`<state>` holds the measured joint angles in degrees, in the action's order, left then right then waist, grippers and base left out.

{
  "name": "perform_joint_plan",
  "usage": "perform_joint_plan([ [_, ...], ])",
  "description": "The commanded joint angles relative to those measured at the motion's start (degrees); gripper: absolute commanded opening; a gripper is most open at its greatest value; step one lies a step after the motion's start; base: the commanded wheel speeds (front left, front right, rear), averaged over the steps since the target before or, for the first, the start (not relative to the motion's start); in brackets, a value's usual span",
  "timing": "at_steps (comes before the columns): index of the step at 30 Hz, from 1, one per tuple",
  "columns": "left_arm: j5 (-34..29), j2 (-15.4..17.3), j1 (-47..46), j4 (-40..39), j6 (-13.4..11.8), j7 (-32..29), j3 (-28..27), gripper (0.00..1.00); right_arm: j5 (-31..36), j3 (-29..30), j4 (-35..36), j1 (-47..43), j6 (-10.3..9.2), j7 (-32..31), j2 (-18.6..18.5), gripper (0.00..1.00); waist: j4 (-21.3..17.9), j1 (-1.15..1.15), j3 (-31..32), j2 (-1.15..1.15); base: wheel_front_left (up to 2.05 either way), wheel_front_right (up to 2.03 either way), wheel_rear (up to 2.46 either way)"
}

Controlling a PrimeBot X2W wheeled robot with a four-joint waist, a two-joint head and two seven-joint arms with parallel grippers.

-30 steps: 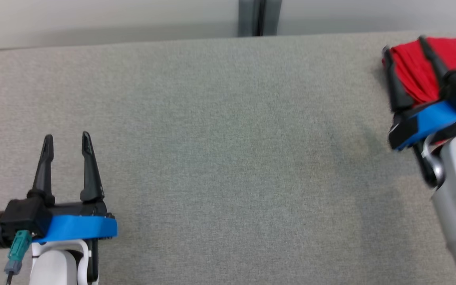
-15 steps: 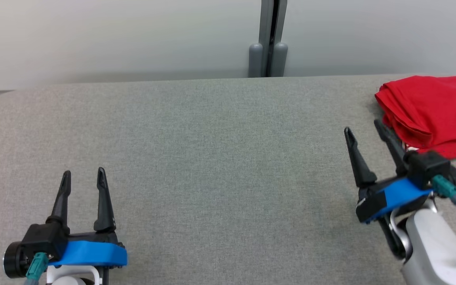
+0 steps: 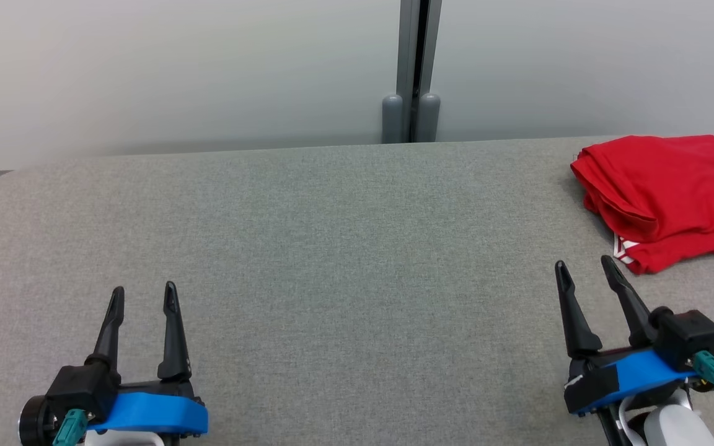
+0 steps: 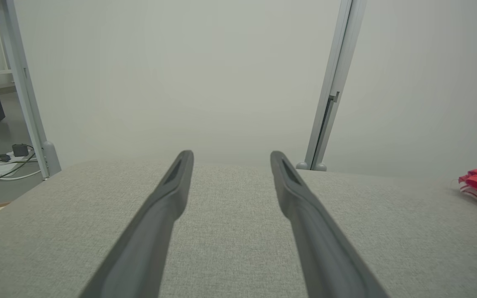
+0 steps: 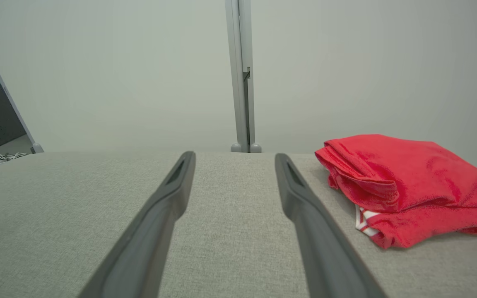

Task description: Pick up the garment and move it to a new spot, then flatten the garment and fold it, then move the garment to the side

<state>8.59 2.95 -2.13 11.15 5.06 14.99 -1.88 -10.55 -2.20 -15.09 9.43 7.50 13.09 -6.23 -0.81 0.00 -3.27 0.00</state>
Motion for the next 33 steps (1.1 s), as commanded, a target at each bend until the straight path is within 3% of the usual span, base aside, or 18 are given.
perform_joint_plan([
  [1,0.1,-0.1,0.6,0.0,-0.2,0.3,0.0,1.0,0.3,0.6,0.9,-1.6,0.0,-0.3,0.4,1.0,0.0,0.0,0.3,0.0,0.0,0.0,0.0],
  [12,0.7,-0.1,0.9,0.5,-0.7,0.3,1.1,1.0,1.6,3.2,7.5,-7.4,0.0,-3.4,2.8,1.0,0.5,0.0,1.7,0.0,0.0,0.0,0.0],
  [24,0.8,-0.1,-0.5,2.0,-0.7,0.3,0.8,1.0,2.1,3.9,8.2,-7.9,0.0,-4.3,3.3,1.0,0.9,0.0,2.0,0.0,0.0,0.0,0.0],
  [25,0.9,-0.1,-0.5,2.1,-0.7,0.3,0.7,0.0,2.1,4.0,8.2,-7.9,0.0,-4.3,3.4,0.0,0.9,0.0,2.0,0.0,0.0,0.0,0.0],
  [30,1.4,-0.2,1.8,4.3,-0.5,-0.5,0.7,0.0,1.3,3.8,5.7,-7.7,-0.01,-4.7,3.3,0.0,1.0,0.0,2.1,0.0,0.0,0.0,0.0],
  [33,4.8,-0.1,1.2,4.6,-0.4,-1.7,0.1,0.0,-2.2,4.1,5.4,-7.4,-0.01,-5.4,3.3,0.0,1.0,0.0,2.1,0.0,0.0,0.0,0.0],
])
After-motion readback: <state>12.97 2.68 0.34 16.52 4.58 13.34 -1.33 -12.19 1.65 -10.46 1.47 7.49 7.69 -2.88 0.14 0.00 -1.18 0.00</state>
